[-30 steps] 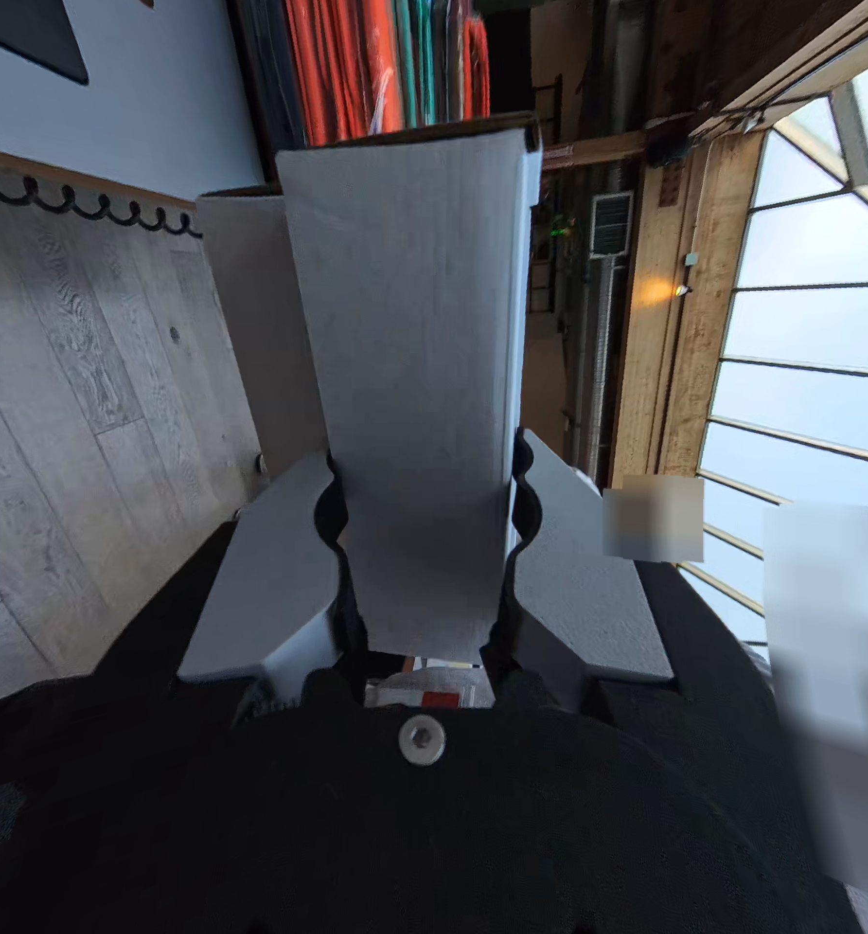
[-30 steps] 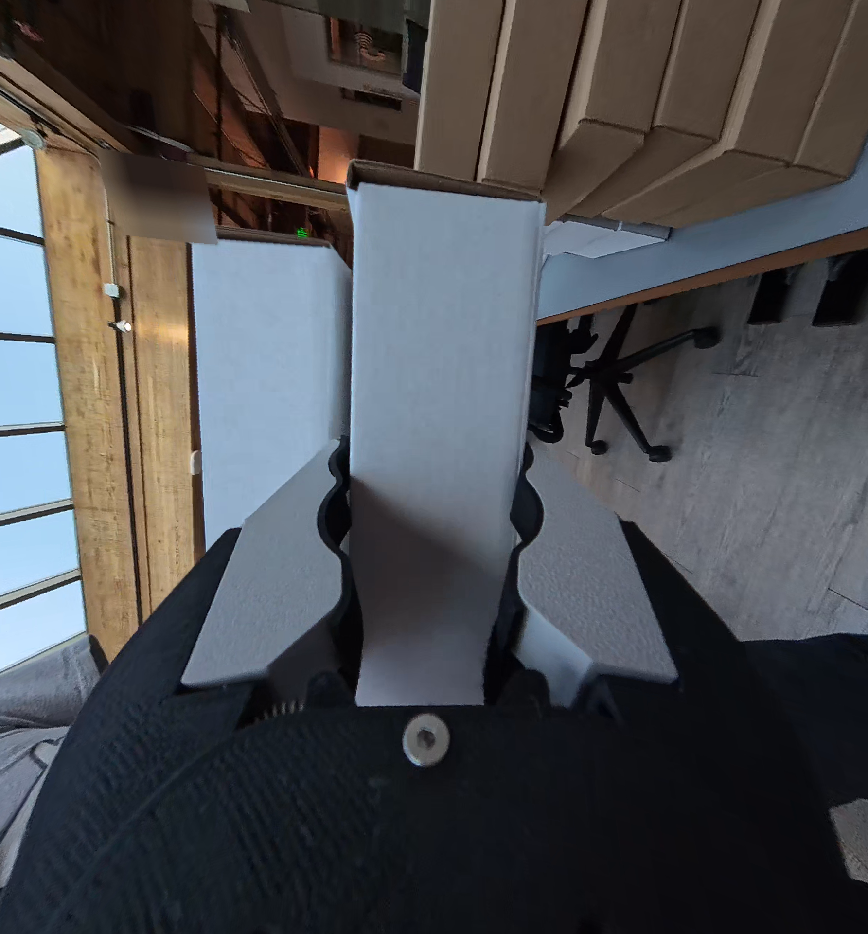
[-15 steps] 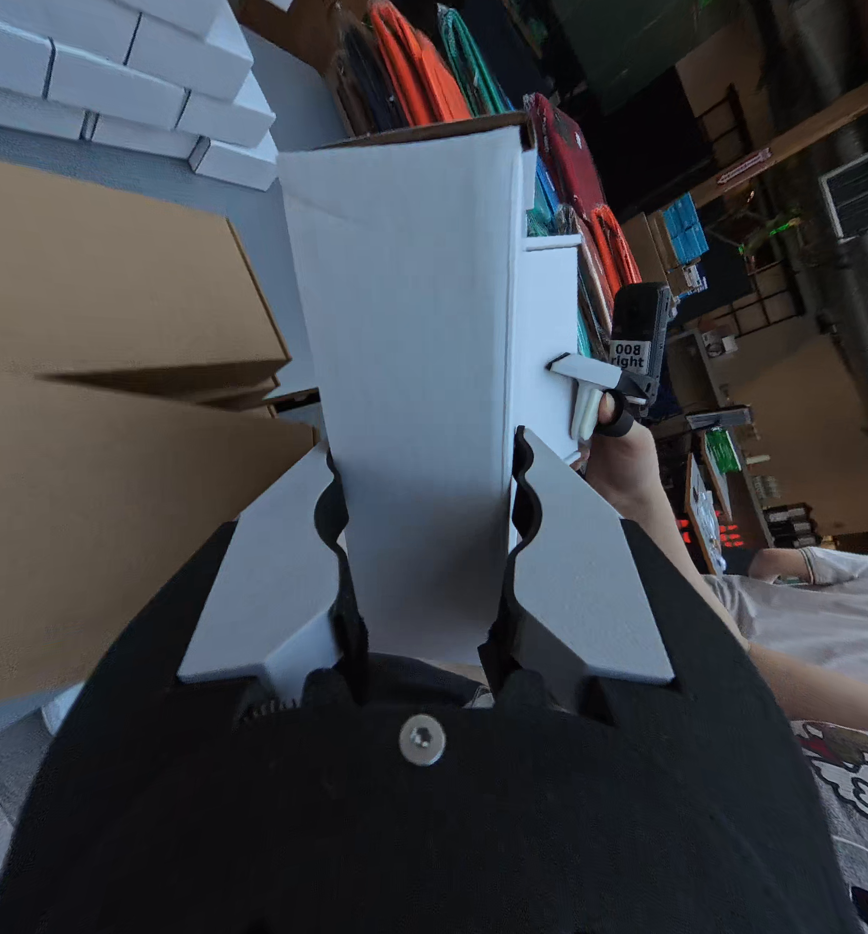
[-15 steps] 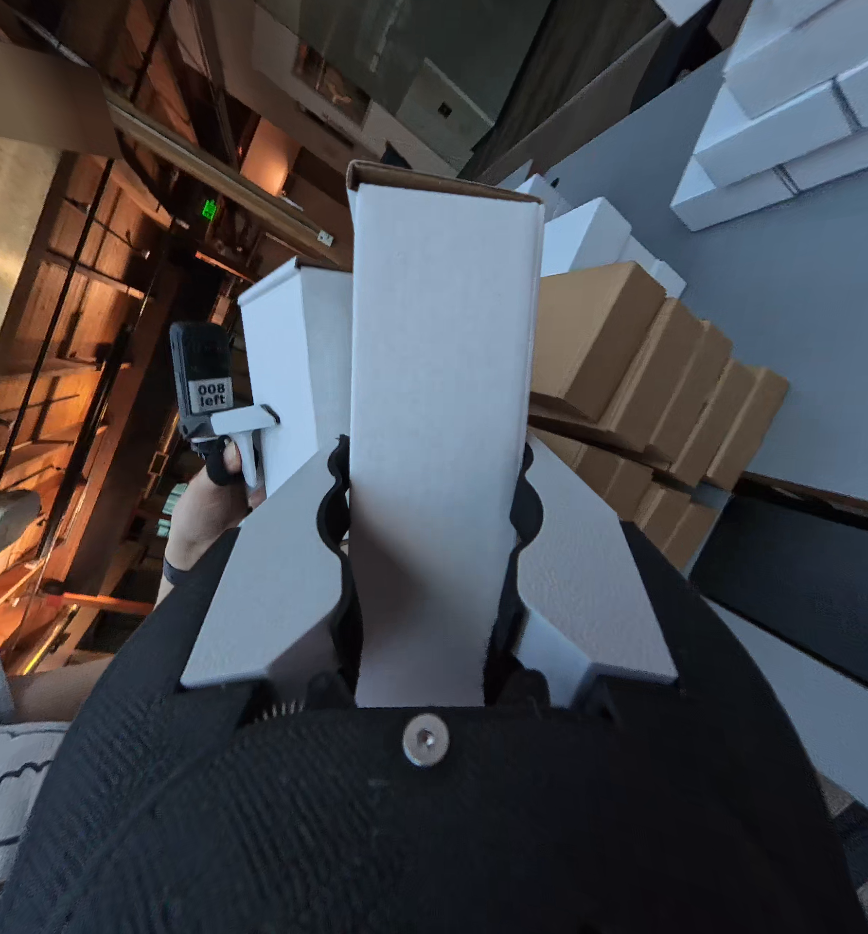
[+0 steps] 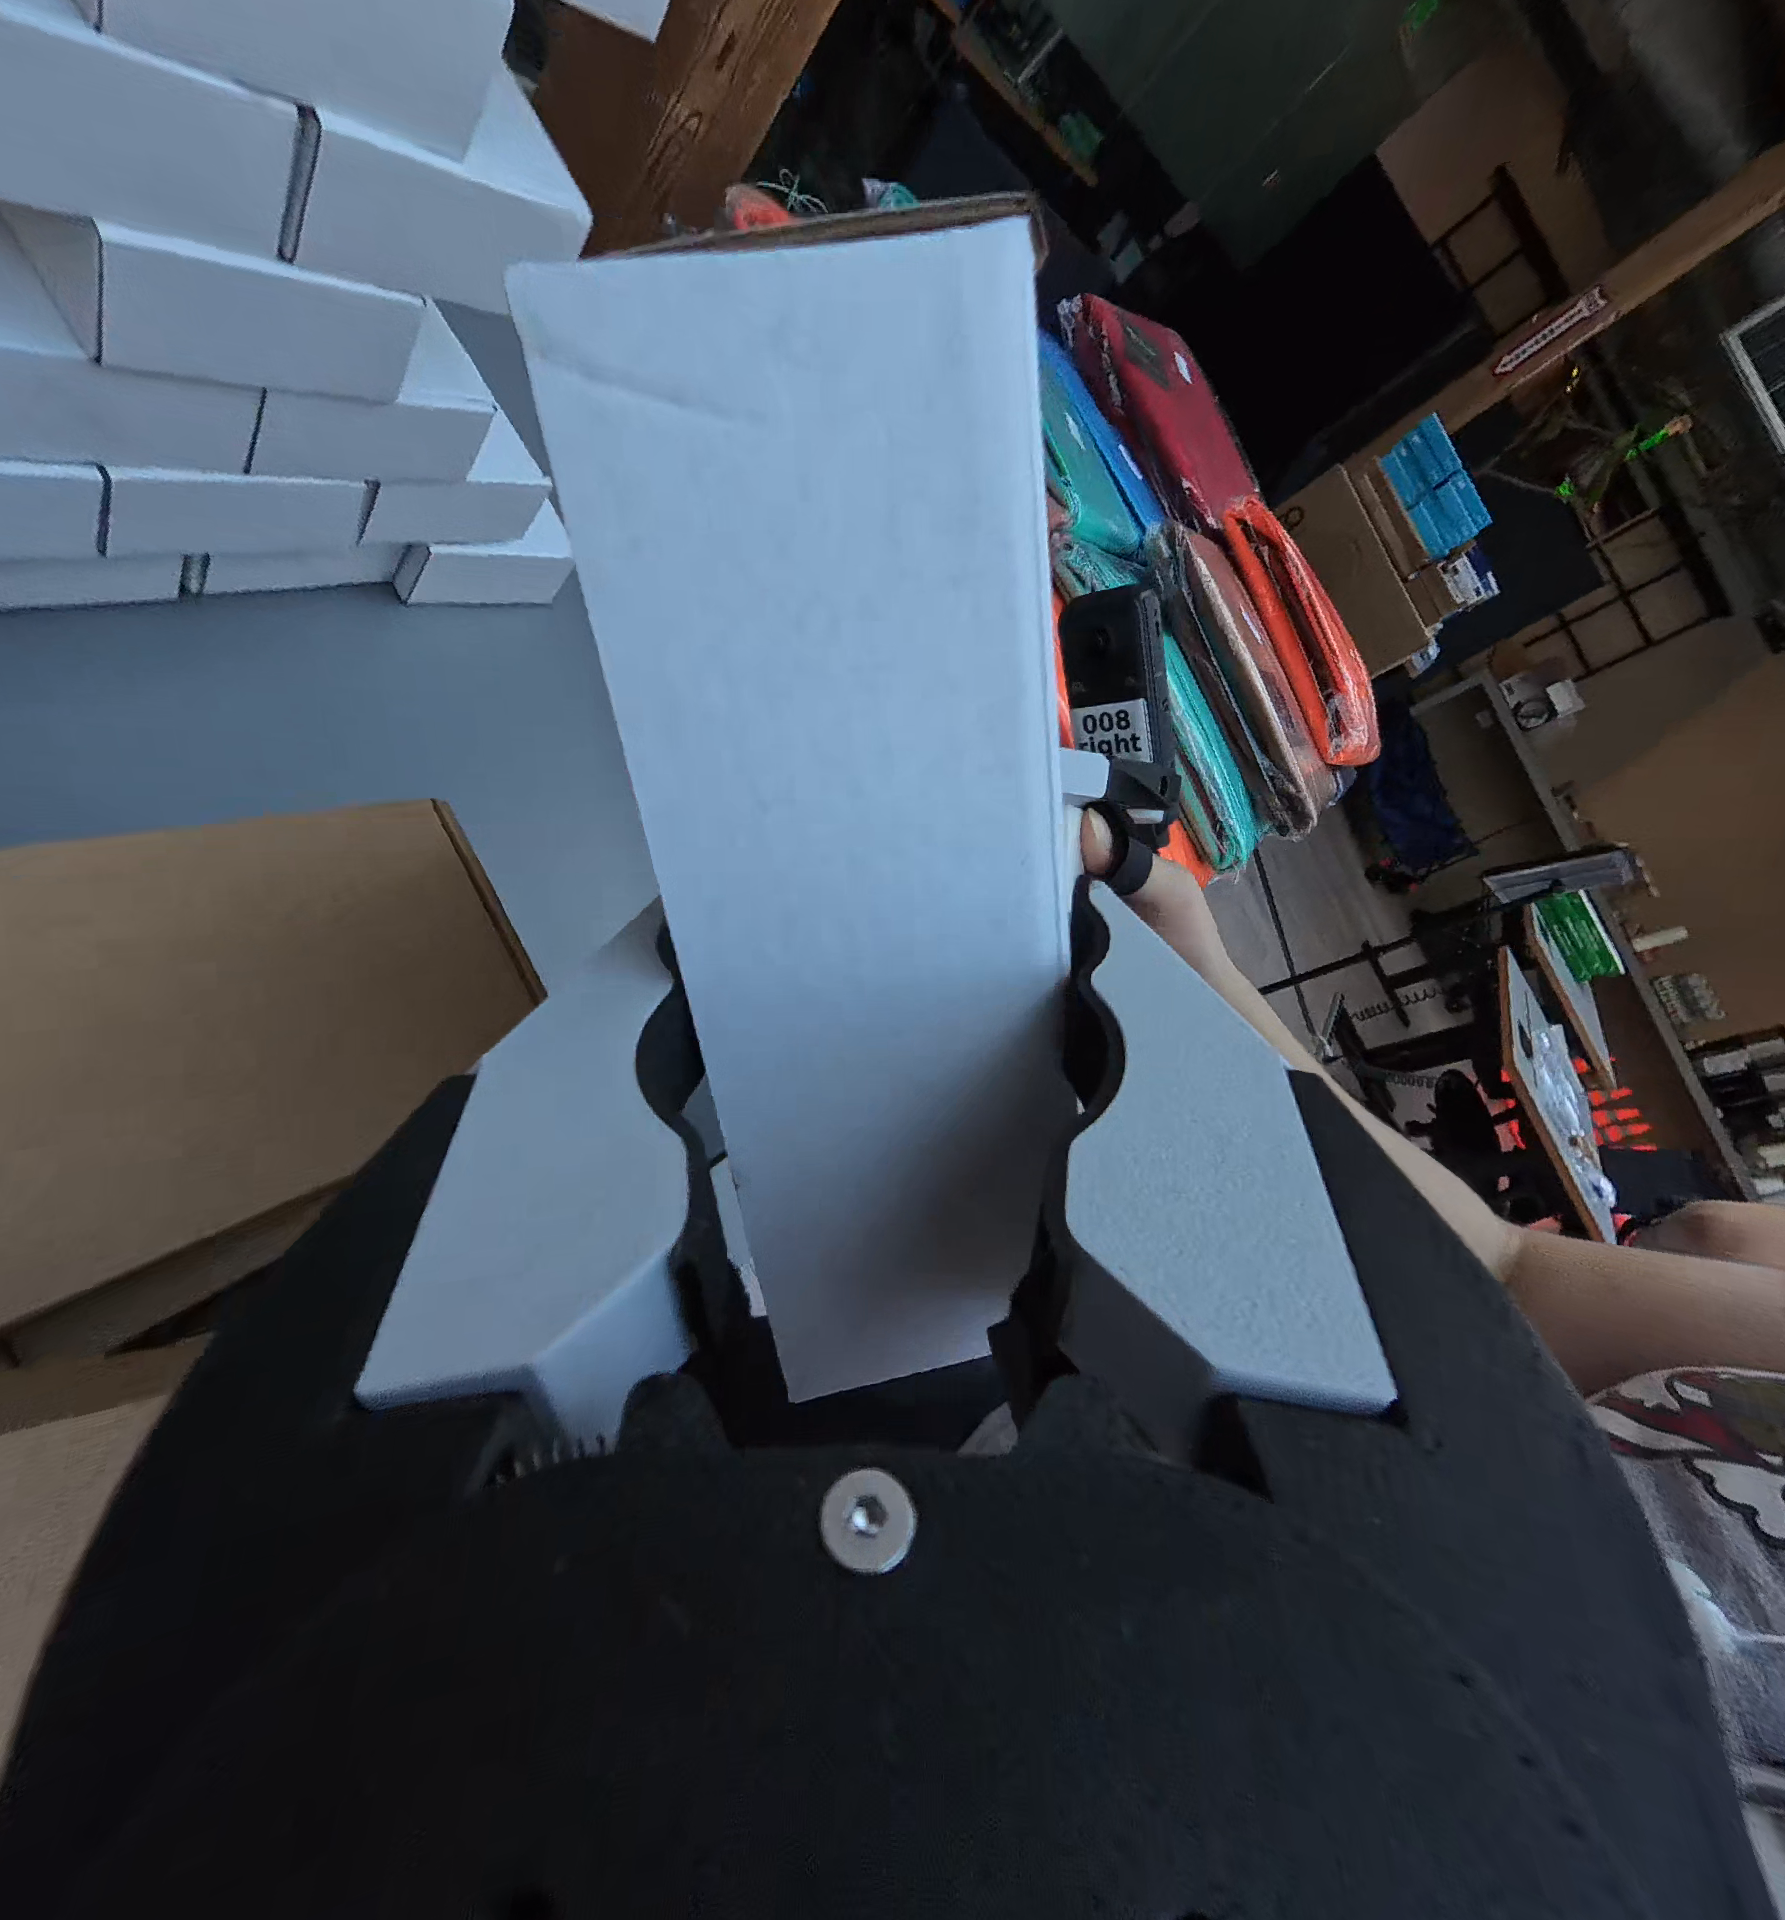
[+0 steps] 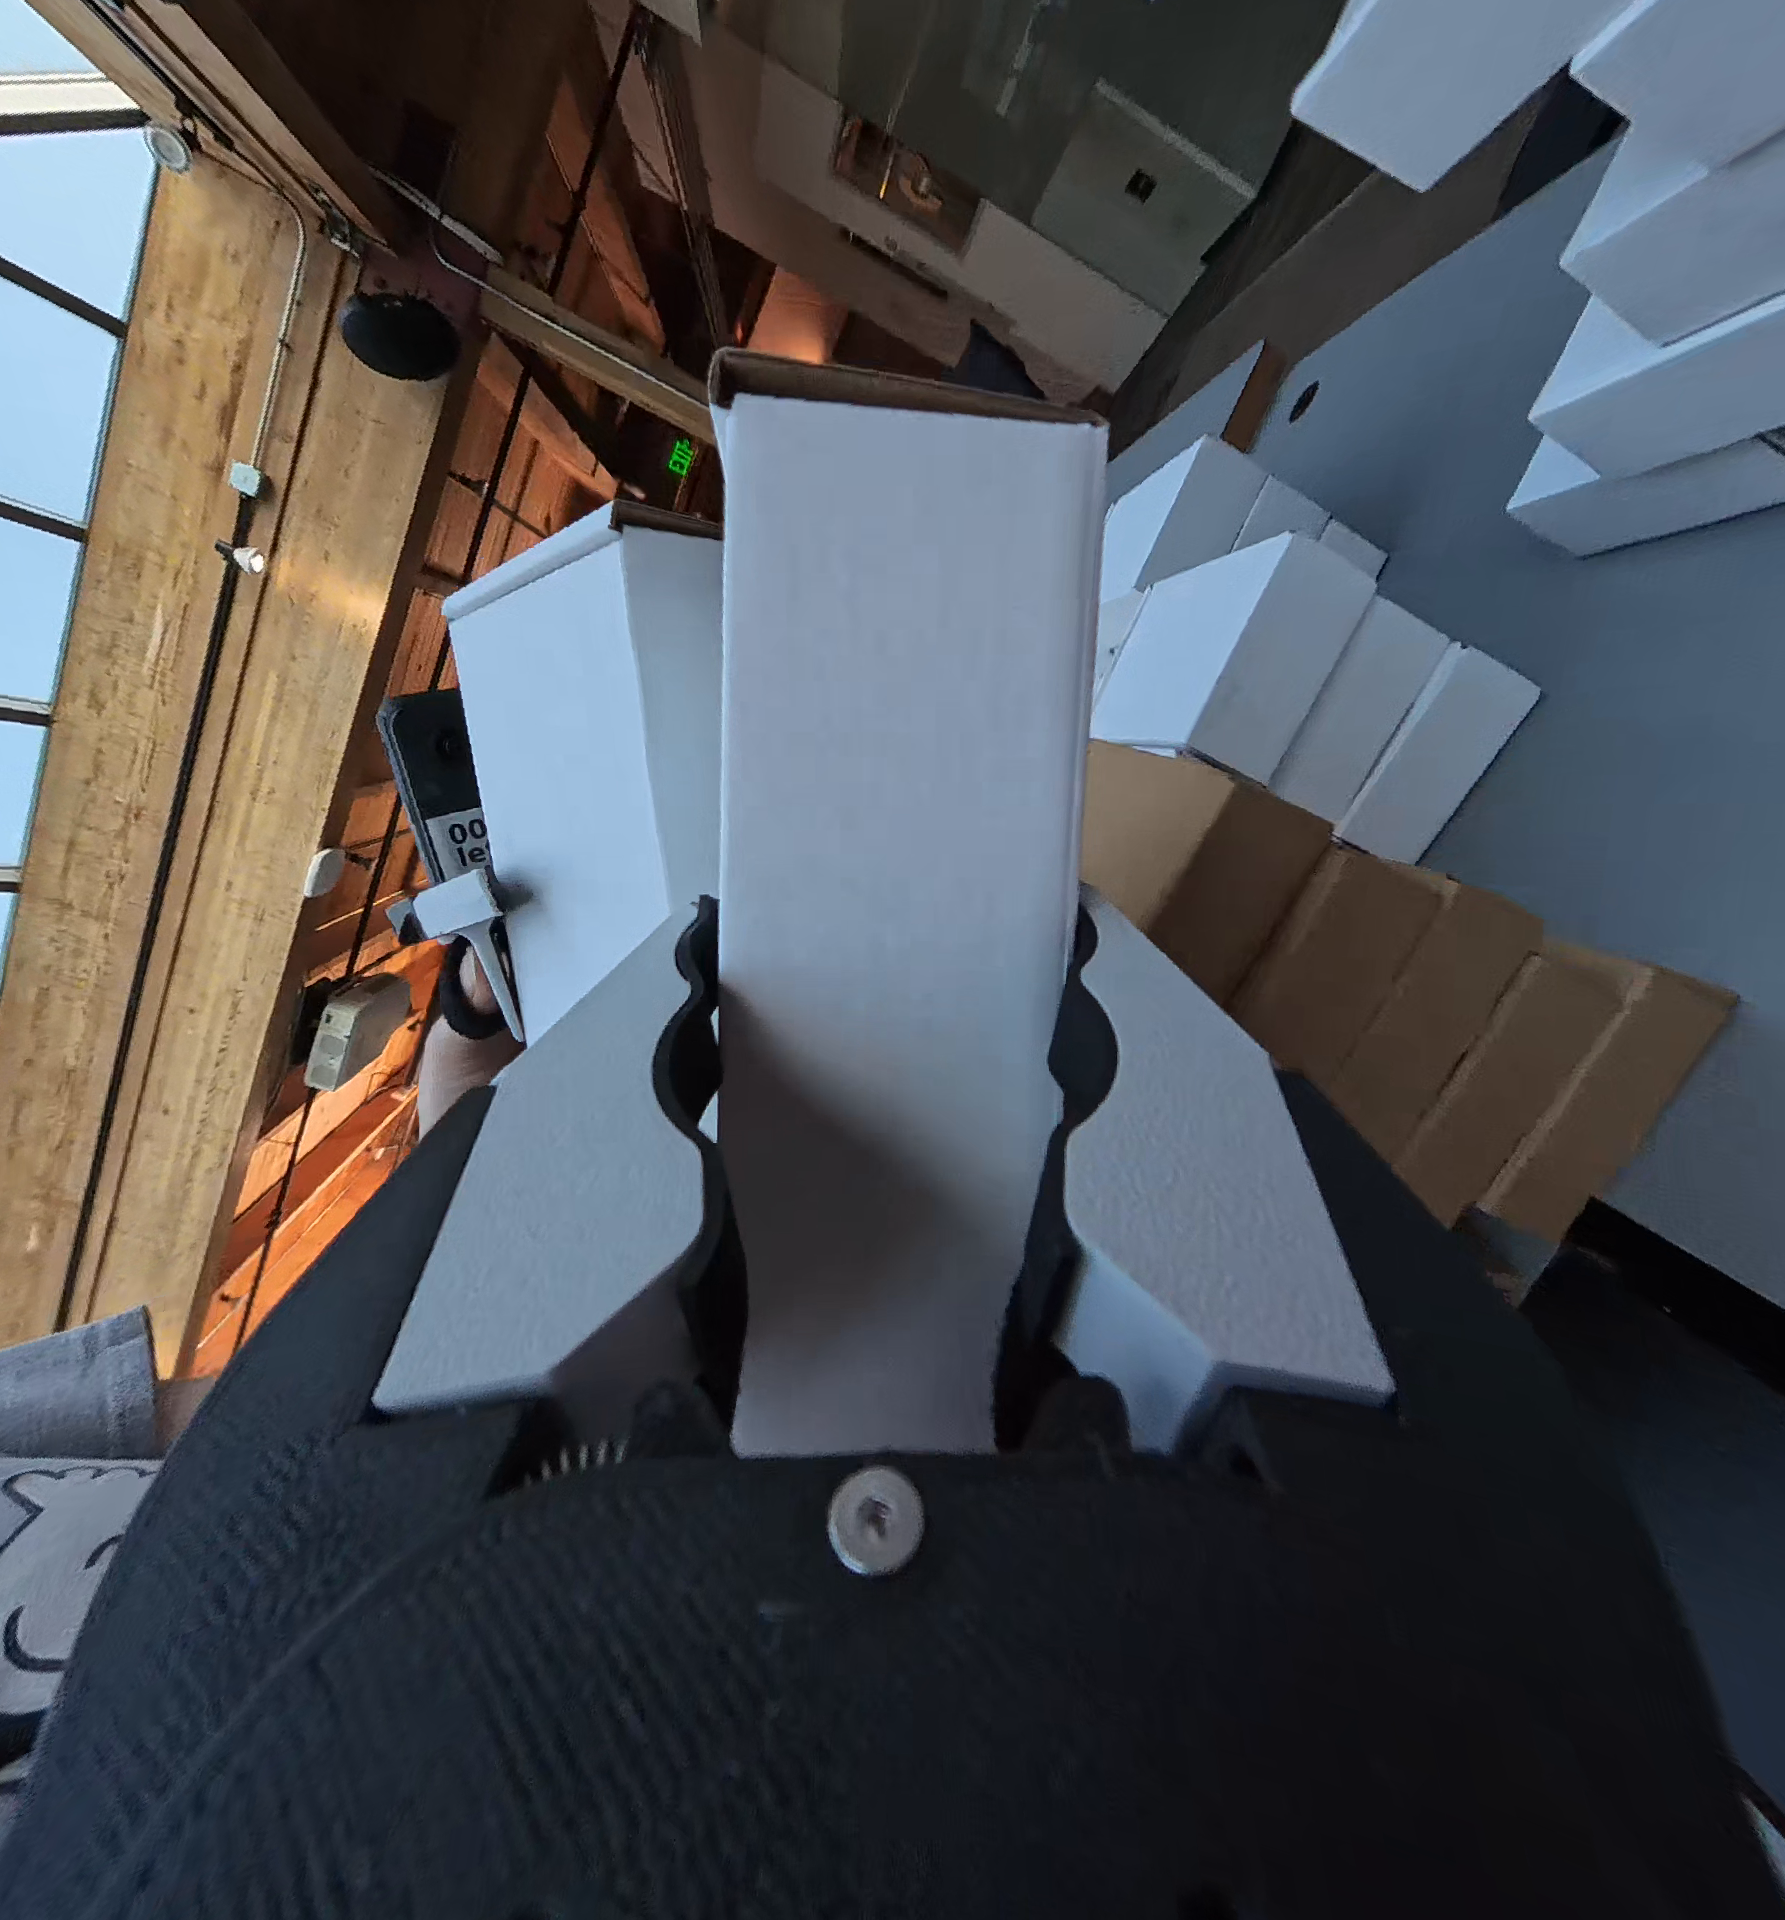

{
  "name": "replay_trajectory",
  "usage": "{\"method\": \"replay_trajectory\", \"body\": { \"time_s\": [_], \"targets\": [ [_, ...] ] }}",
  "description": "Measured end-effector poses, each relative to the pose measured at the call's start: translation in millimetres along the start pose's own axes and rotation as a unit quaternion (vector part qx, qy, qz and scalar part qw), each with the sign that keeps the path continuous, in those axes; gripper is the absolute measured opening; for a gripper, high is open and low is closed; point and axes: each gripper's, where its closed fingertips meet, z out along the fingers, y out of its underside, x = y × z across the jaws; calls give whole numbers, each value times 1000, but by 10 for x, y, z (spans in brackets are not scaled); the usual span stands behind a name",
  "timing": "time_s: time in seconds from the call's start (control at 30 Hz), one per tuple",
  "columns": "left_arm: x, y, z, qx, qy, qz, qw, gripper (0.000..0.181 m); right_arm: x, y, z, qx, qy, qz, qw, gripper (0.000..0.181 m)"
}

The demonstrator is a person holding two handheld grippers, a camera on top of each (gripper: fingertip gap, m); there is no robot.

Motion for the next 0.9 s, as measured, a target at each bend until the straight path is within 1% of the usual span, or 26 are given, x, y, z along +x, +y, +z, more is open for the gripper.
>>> {"method": "replay_trajectory", "body": {
  "time_s": [0.07, 0.13, 0.2, 0.27, 0.33, 0.43, 0.5, 0.57, 0.67, 0.73, 0.8, 0.9],
  "targets": [
    [-25, 40, 100, 13, 9, -41, 999, 69, 104, -5, -77, -16, -5, 17, 1000, 64],
    [-67, 0, 144, 43, 35, -98, 994, 68, 123, -83, -168, -15, -28, 46, 998, 64],
    [-154, -105, 124, 74, 69, -143, 985, 68, 185, -243, -296, -2, -29, 73, 997, 63],
    [-328, -253, 51, 91, 95, -184, 974, 68, 213, -474, -444, 7, -29, 94, 995, 63],
    [-567, -496, -53, 107, 118, -217, 963, 68, 236, -818, -591, 23, -24, 105, 994, 63],
    [-992, -946, -164, 104, 159, -264, 946, 68, 329, -1489, -778, 68, 6, 113, 991, 63],
    [-1254, -1283, -201, 102, 190, -282, 935, 68, 388, -1931, -850, 108, 4, 138, 985, 63],
    [-1477, -1578, -203, 100, 213, -296, 926, 68, 449, -2266, -874, 137, -6, 174, 975, 63],
    [-1674, -1919, -169, 96, 241, -317, 912, 68, 575, -2622, -878, 166, 3, 202, 965, 63],
    [-1749, -2082, -122, 94, 250, -331, 905, 68, 599, -2797, -860, 176, -4, 216, 960, 63],
    [-1819, -2239, -70, 99, 252, -336, 902, 68, 593, -2946, -815, 173, -13, 229, 958, 63],
    [-1903, -2462, -24, 115, 246, -330, 904, 68, 557, -3164, -700, 153, -22, 221, 963, 63]
  ]
}}
